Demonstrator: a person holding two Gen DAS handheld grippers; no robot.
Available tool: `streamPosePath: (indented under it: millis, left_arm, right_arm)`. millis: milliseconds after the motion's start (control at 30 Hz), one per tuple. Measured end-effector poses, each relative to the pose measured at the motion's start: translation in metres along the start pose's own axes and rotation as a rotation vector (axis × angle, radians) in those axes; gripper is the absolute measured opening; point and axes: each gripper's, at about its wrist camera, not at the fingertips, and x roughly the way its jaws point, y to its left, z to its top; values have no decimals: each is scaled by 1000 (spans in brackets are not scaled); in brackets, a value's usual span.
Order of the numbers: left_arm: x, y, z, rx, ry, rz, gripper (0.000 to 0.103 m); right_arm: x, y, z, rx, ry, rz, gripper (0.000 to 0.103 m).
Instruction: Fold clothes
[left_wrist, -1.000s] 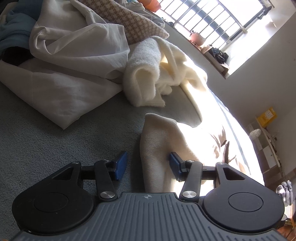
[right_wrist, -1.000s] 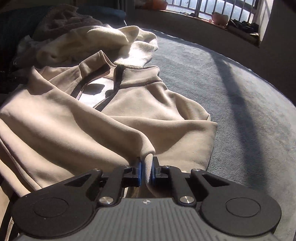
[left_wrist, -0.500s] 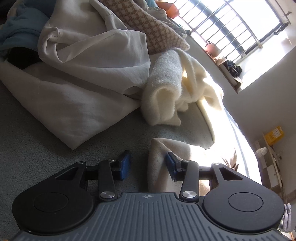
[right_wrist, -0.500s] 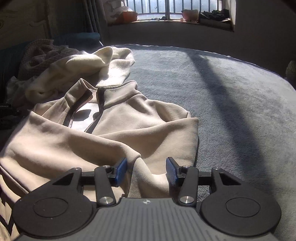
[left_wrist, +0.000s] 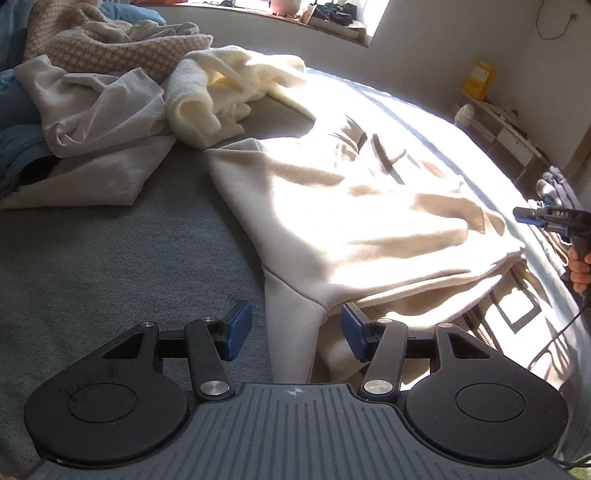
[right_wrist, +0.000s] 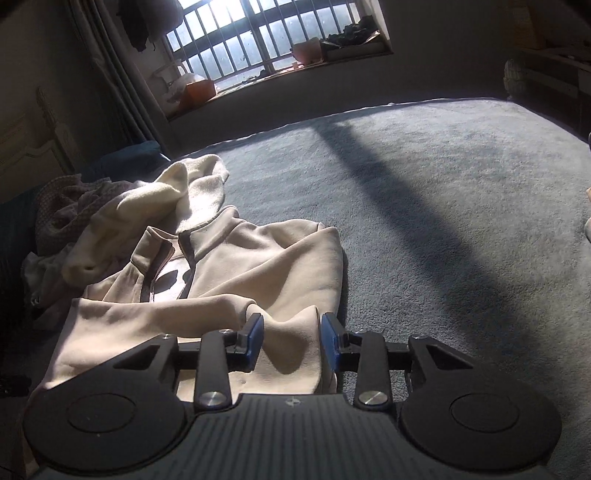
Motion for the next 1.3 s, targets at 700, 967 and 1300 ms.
streamPosePath:
  millis: [700, 967, 1300]
  left_arm:
    - [5, -14, -43, 130, 59, 176, 22]
    - [-2, -13, -47, 144, 72, 173, 24]
    - [-32, -13, -30, 132, -60, 159, 34]
  right_arm:
    - [34, 44, 0, -174, 96, -2, 24]
    - [60, 0, 14, 166, 11, 58, 24]
    - [33, -20, 20, 59, 41, 19, 33]
